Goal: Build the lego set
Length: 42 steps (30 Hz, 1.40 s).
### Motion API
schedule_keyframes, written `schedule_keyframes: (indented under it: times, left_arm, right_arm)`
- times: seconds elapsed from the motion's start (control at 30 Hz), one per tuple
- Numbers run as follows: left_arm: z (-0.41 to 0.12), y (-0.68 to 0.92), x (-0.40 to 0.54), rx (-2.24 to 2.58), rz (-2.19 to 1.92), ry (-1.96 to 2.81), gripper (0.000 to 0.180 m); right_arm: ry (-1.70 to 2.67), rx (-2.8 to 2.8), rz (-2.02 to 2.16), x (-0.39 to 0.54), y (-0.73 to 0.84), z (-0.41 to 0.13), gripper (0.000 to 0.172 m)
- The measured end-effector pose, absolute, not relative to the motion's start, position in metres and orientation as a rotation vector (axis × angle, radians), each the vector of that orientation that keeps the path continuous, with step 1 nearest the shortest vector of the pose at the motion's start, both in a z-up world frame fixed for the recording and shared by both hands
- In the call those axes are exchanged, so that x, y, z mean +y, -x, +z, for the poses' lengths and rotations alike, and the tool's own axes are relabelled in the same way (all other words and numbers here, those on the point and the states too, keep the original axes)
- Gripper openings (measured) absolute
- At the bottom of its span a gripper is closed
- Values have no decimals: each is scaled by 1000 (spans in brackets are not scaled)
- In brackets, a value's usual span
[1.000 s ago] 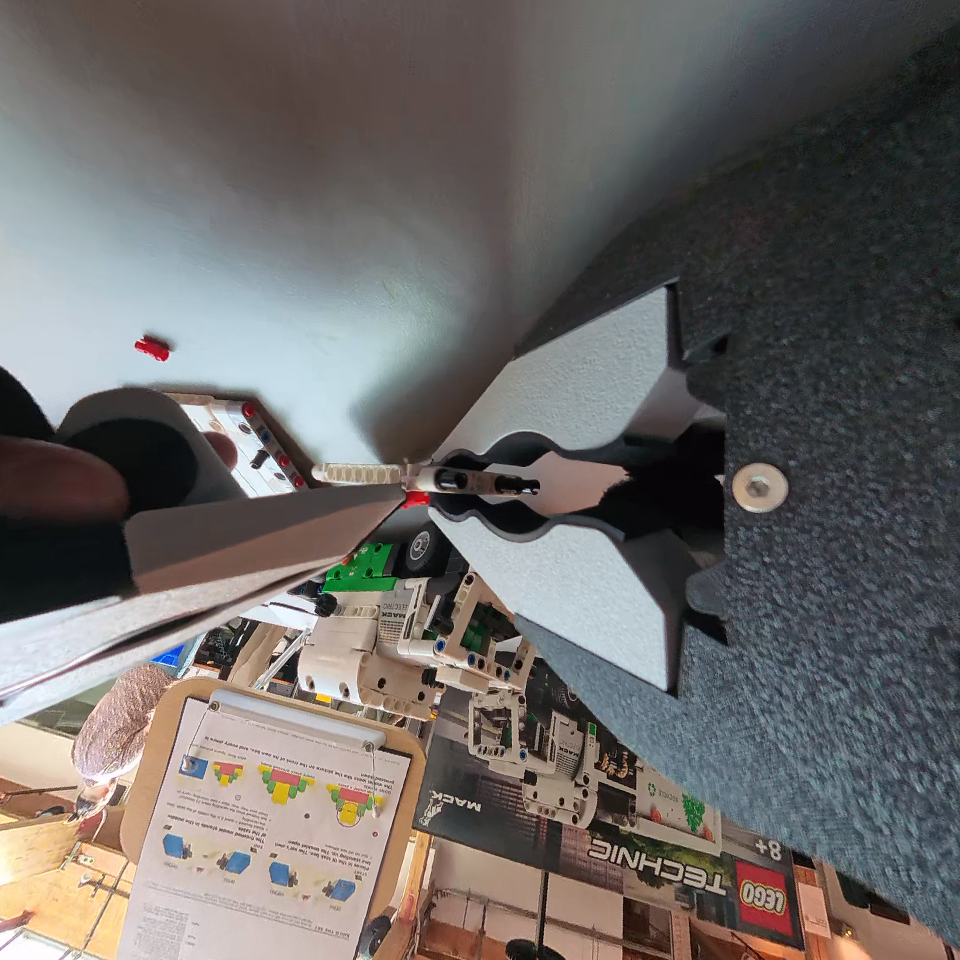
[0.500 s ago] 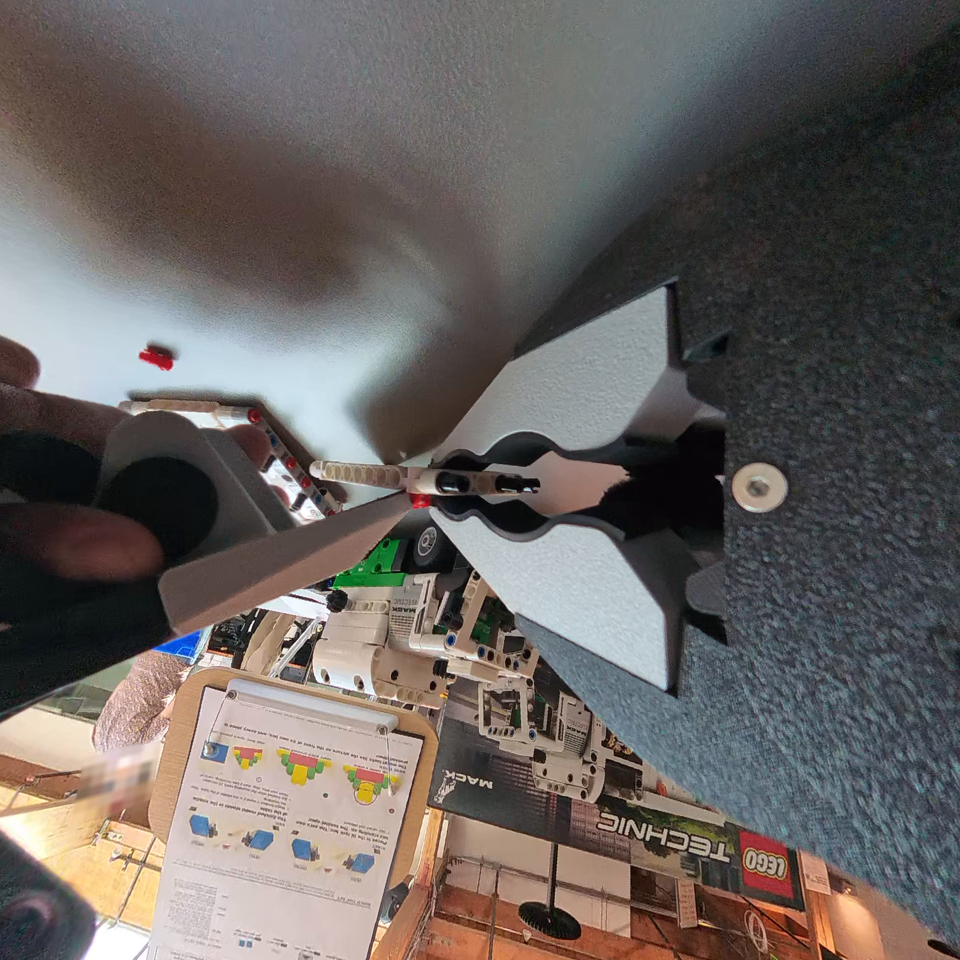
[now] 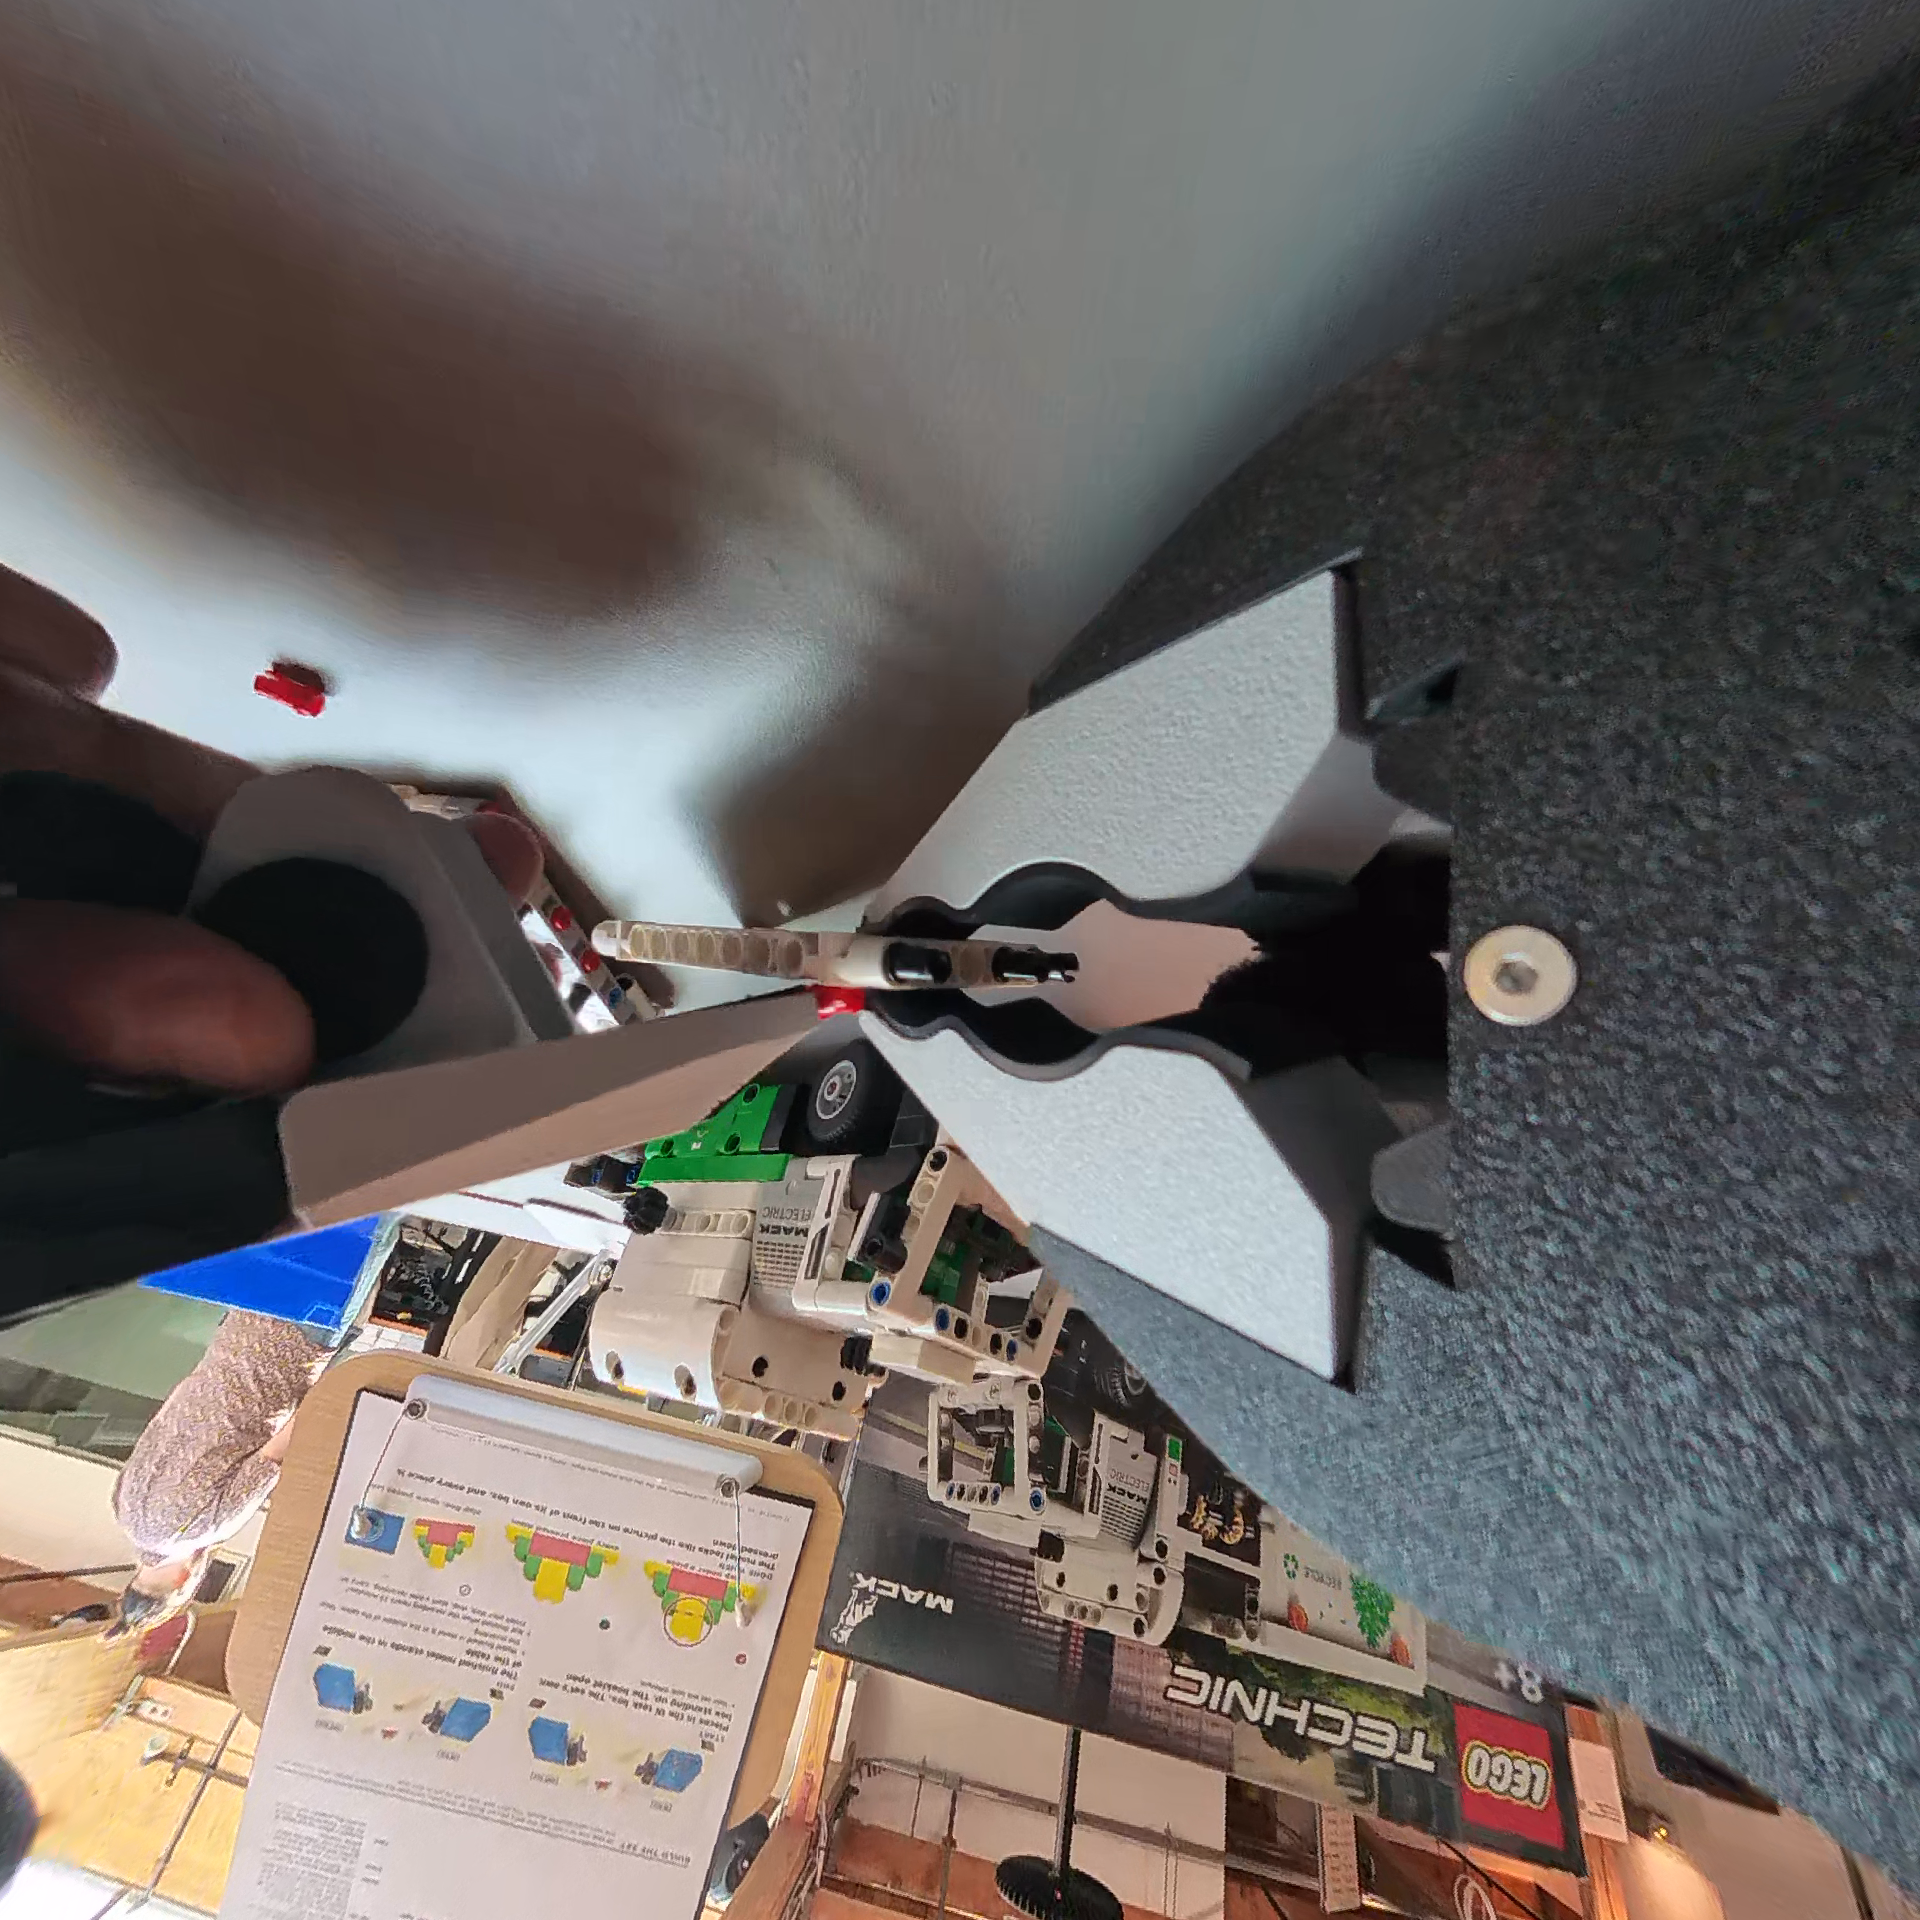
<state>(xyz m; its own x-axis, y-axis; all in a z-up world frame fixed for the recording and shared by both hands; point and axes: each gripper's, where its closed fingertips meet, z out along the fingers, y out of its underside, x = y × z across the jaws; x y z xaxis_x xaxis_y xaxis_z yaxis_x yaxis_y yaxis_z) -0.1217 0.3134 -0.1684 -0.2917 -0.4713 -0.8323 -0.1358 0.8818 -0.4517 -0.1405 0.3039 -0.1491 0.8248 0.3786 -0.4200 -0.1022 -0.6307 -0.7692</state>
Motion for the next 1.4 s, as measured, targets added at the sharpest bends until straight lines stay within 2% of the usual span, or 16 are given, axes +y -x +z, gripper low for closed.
schedule_keyframes:
  times: [0.57, 0.7, 0.73, 0.83, 0.97, 1.07, 1.2, 1.4]
  left_arm:
    - [-169, 122, 321, 1854, -335, 491, 6]
    - [-167, 123, 322, 1853, -362, 503, 6]
    - [-166, 124, 324, 1849, -367, 511, 6]
    - [-160, 135, 330, 1837, -414, 527, 6]
    - [-129, 165, 353, 1710, -542, 676, 5]
    - [-116, 189, 393, 1577, -557, 862, 5]
    - [-118, 209, 435, 1445, -485, 1015, 5]
    - [-121, 213, 445, 1413, -414, 1024, 5]
  right_arm:
    - [2218, -516, -2, 282, 106, -136, 0]
    - [2258, -434, -82, 272, 70, -133, 0]
    - [2270, -388, -67, 270, 62, -135, 0]
    - [2263, -262, 34, 276, 56, -140, 16]
    - [2239, -261, -5, 291, 68, -144, 17]
    - [2211, -257, 145, 309, 109, -148, 18]
    - [2233, -321, 141, 332, 141, -169, 15]
    - [2304, -266, 128, 348, 148, -183, 15]
